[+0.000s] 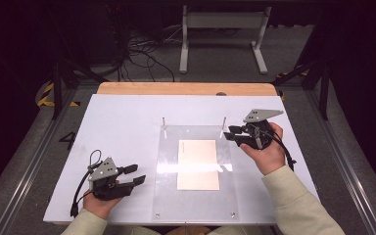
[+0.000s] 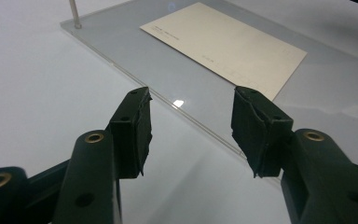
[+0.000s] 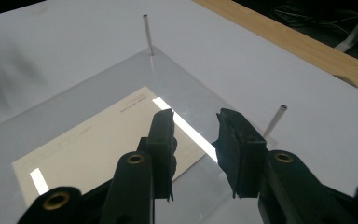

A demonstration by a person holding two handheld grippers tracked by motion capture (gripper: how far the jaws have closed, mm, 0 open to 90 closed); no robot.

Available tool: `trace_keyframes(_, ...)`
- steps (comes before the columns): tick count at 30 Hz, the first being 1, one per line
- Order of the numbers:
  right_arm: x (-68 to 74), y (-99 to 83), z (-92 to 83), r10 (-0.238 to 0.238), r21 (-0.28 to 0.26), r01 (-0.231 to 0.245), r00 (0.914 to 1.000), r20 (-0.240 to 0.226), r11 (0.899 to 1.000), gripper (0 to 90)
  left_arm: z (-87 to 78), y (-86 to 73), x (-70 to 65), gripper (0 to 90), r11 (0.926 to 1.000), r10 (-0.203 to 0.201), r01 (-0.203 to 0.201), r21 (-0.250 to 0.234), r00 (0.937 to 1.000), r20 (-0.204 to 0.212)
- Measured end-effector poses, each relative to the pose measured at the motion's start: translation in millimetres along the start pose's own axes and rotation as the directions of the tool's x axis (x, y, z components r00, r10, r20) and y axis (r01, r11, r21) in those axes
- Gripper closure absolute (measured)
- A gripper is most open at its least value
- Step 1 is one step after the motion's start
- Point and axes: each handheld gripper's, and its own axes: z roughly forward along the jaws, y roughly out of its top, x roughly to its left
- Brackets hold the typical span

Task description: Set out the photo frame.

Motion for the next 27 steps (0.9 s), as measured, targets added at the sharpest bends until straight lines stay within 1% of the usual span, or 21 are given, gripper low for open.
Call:
trace_keyframes(2,-5.3,2.7,4.5,0.013,0.000,-0.013,0.9999,0.006,1.000,66.2,0.6,0.0,-0.1,47.9,1.0000,-0.002,0.002,-0.002,1.0000,0.004)
trace_keyframes(4,-12.1,5.4,10.0,0.037,0.008,-0.037,0.9991,0.021,0.999,66.4,0.7,0.0,0.6,47.6,1.0000,-0.002,0.002,-0.003,1.0000,0.002)
trace_keyframes(5,-12.1,5.4,10.0,0.037,0.008,-0.037,0.9991,0.021,0.999,66.4,0.7,0.0,0.6,47.6,1.0000,-0.002,0.002,-0.003,1.0000,0.002)
trace_keyframes(6,-18.0,7.0,14.4,0.060,0.007,-0.061,0.9972,0.043,0.998,66.8,0.9,-0.2,1.3,47.5,1.0000,-0.001,0.001,0.000,1.0000,0.002)
trace_keyframes(7,-18.0,7.0,14.4,0.060,0.007,-0.061,0.9972,0.043,0.998,66.8,0.9,-0.2,1.3,47.6,1.0000,-0.001,0.001,0.000,1.0000,0.002)
trace_keyframes(10,-26.2,8.3,21.3,0.092,-0.010,-0.091,0.9921,0.085,0.996,66.9,1.7,-0.4,1.8,47.6,1.0000,-0.005,0.005,0.000,1.0000,0.004)
trace_keyframes(12,-29.9,7.3,27.4,0.126,-0.032,-0.123,0.9883,0.087,0.992,67.8,1.9,-0.2,1.2,47.5,1.0000,-0.004,0.004,0.002,1.0000,0.006)
trace_keyframes(13,-31.1,6.4,31.2,0.137,-0.035,-0.134,0.9863,0.093,0.990,70.9,2.3,-0.2,0.9,47.4,1.0000,-0.007,0.007,0.002,0.9999,0.009)
trace_keyframes(14,-32.2,5.9,34.5,0.139,-0.034,-0.136,0.9856,0.097,0.990,72.9,2.3,0.0,1.2,47.4,1.0000,0.003,-0.003,0.004,1.0000,0.009)
trace_keyframes(16,-34.5,4.6,40.8,0.139,-0.024,-0.137,0.9837,0.115,0.990,72.9,2.6,0.1,0.7,47.4,1.0000,0.004,-0.004,0.003,1.0000,0.007)
trace_keyframes(18,-38.7,2.2,47.6,0.155,-0.018,-0.153,0.9785,0.137,0.988,71.8,2.6,0.1,0.2,47.3,1.0000,0.004,-0.004,0.003,1.0000,0.007)
trace_keyframes(20,-44.9,-0.4,54.0,0.174,-0.023,-0.172,0.9723,0.156,0.985,70.7,2.6,0.1,-0.1,47.3,1.0000,0.003,-0.003,0.003,1.0000,0.007)
trace_keyframes(22,-50.0,-2.8,59.1,0.184,-0.030,-0.182,0.9684,0.168,0.983,69.3,2.7,0.2,0.0,47.3,1.0000,0.007,-0.007,0.004,1.0000,0.007)
trace_keyframes(23,-50.0,-2.8,59.1,0.184,-0.030,-0.182,0.9684,0.168,0.983,69.3,2.7,0.2,0.0,47.3,1.0000,0.007,-0.007,0.004,1.0000,0.007)
trace_keyframes(25,-53.9,-4.9,63.9,0.170,-0.023,-0.168,0.9679,0.185,0.985,69.4,2.9,0.1,-0.1,47.3,1.0000,0.006,-0.006,0.006,0.9999,0.009)
trace_keyframes(27,-57.3,-7.8,70.5,0.166,-0.012,-0.167,0.9669,0.194,0.986,70.2,3.1,0.1,-0.1,47.3,1.0000,0.007,-0.007,0.005,0.9999,0.014)
